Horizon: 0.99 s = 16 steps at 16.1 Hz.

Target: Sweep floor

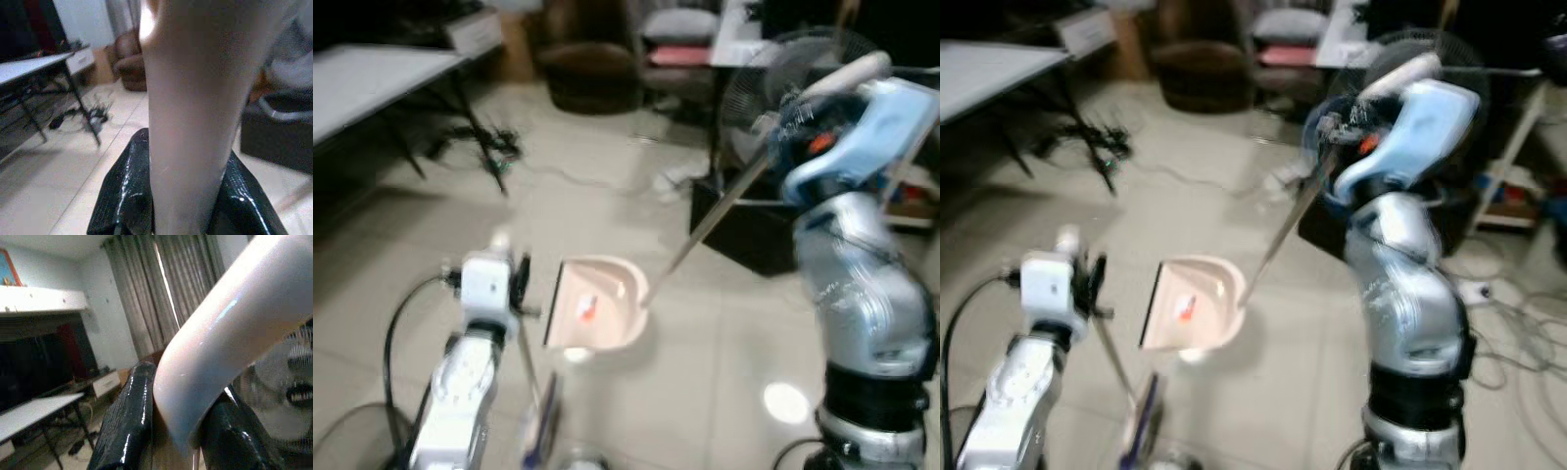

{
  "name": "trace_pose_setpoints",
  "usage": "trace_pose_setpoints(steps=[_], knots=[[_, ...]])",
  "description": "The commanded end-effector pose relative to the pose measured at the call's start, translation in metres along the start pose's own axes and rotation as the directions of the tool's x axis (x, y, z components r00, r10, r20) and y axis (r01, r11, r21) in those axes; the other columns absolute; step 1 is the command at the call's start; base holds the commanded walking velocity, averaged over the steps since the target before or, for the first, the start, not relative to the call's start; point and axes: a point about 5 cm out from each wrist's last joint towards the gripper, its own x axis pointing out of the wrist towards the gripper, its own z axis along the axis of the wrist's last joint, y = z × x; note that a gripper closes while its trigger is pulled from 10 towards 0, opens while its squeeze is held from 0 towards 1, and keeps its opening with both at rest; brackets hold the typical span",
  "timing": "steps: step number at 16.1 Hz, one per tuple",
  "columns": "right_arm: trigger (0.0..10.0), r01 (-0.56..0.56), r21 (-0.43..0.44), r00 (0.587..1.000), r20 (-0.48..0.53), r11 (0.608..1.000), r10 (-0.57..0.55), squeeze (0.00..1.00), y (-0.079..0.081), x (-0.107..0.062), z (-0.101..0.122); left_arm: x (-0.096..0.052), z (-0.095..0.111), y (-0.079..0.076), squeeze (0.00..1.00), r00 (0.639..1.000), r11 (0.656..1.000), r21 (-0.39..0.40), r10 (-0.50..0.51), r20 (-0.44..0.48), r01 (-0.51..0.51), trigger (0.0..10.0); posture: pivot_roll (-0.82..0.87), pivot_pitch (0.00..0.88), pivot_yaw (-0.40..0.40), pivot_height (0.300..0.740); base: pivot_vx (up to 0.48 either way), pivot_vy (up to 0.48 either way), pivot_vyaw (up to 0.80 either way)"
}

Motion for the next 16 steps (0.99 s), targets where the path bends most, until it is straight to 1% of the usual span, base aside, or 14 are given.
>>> trace_pose_setpoints(steps=[1,2,4,5,6,7,8,11,12,16], knots=[[10.0,0.017,-0.114,1.000,-0.006,0.993,-0.018,0.00,-0.004,-0.003,-0.008,0.009,0.017,0.004,0.00,0.998,0.999,0.042,0.008,0.055,-0.010,10.0,0.00,0.039,0.099,0.740,0.000,0.000,0.00],[10.0,0.027,-0.213,0.998,-0.042,0.977,-0.037,0.00,-0.010,-0.008,-0.022,0.014,0.026,0.003,0.00,0.997,0.999,0.044,0.005,0.083,-0.009,10.0,0.00,0.041,0.099,0.740,0.000,0.000,0.00],[10.0,0.052,-0.269,0.993,-0.084,0.962,-0.078,0.00,-0.019,-0.016,-0.039,0.019,0.036,0.001,0.00,0.993,0.998,0.056,-0.001,0.118,-0.005,10.0,0.00,0.044,0.102,0.740,0.000,0.000,0.00],[10.0,0.076,-0.325,0.989,-0.097,0.943,-0.113,0.00,-0.025,-0.021,-0.049,0.024,0.043,0.000,0.00,0.990,0.998,0.063,-0.010,0.140,0.001,10.0,0.00,0.045,0.104,0.740,0.000,0.000,0.00],[10.0,0.113,-0.387,0.984,-0.083,0.915,-0.157,0.00,-0.032,-0.026,-0.055,0.028,0.050,0.000,0.00,0.987,0.998,0.059,-0.006,0.161,-0.004,10.0,0.00,0.046,0.106,0.740,0.000,0.000,0.00],[10.0,0.121,-0.401,0.983,-0.079,0.908,-0.165,0.00,-0.034,-0.027,-0.057,0.030,0.052,0.000,0.00,0.986,0.998,0.057,-0.004,0.166,-0.006,10.0,0.00,0.046,0.106,0.740,0.000,0.000,0.00],[10.0,0.122,-0.392,0.982,-0.084,0.912,-0.168,0.00,-0.036,-0.030,-0.062,0.033,0.053,-0.001,0.00,0.985,0.998,0.060,-0.004,0.171,-0.006,10.0,0.00,0.048,0.107,0.740,0.000,0.000,0.00],[10.0,0.093,-0.395,0.985,-0.100,0.914,-0.144,0.00,-0.033,-0.036,-0.072,0.038,0.052,-0.004,0.00,0.986,0.998,0.065,-0.013,0.166,0.002,10.0,-0.01,0.050,0.112,0.740,0.000,0.000,0.00],[10.0,0.071,-0.394,0.985,-0.115,0.916,-0.126,0.00,-0.030,-0.041,-0.079,0.042,0.051,-0.009,0.00,0.987,0.998,0.061,-0.020,0.159,0.010,10.0,-0.01,0.053,0.116,0.740,0.000,0.277,0.00],[10.0,0.024,-0.348,0.981,-0.174,0.937,-0.090,0.00,-0.024,-0.047,-0.093,0.047,0.048,-0.018,0.00,0.989,0.997,0.062,-0.051,0.141,0.042,10.0,-0.01,0.058,0.123,0.740,0.000,0.275,0.00]])
